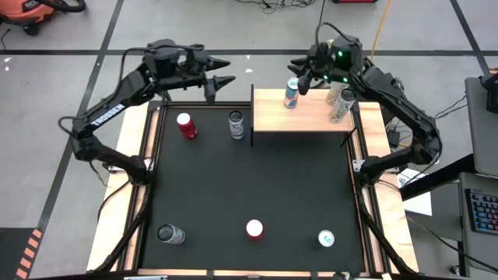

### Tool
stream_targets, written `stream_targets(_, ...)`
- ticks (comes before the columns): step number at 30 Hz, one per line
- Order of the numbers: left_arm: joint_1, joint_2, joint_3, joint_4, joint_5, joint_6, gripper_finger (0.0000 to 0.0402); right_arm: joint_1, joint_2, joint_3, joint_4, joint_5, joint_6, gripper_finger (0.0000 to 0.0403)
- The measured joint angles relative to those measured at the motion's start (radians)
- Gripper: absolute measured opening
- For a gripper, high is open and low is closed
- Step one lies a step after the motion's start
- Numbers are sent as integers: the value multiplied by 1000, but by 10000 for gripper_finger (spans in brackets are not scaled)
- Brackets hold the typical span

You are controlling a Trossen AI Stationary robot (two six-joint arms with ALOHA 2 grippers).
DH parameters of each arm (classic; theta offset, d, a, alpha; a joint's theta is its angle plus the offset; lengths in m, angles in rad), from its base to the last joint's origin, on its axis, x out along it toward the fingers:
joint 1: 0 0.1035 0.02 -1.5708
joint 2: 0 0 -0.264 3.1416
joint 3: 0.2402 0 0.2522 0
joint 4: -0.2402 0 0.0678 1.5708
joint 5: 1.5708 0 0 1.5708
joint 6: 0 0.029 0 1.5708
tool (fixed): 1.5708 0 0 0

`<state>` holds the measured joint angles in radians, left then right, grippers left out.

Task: Place canned beverage on shelf
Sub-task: Put the left blue soda can on the shelf

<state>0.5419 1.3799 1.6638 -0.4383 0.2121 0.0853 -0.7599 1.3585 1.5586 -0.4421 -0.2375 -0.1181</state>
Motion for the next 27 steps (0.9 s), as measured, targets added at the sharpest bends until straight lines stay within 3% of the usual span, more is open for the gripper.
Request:
stream_targets(6, 2, -50, 0, -63, -68, 0, 249, -13, 73, 98, -114, 14, -33, 123)
stream_targets(11, 3, -68, 0, -94, -111, 1, 249, -14, 102, 130, -124, 134, -102, 165)
stream_targets(19, 3, -66, -1, -147, -116, 0, 249, -41, 157, 133, -206, 133, -106, 221)
stream_targets(27, 2, -65, -1, -167, -117, 0, 249, -48, 160, 133, -263, 133, -81, 246)
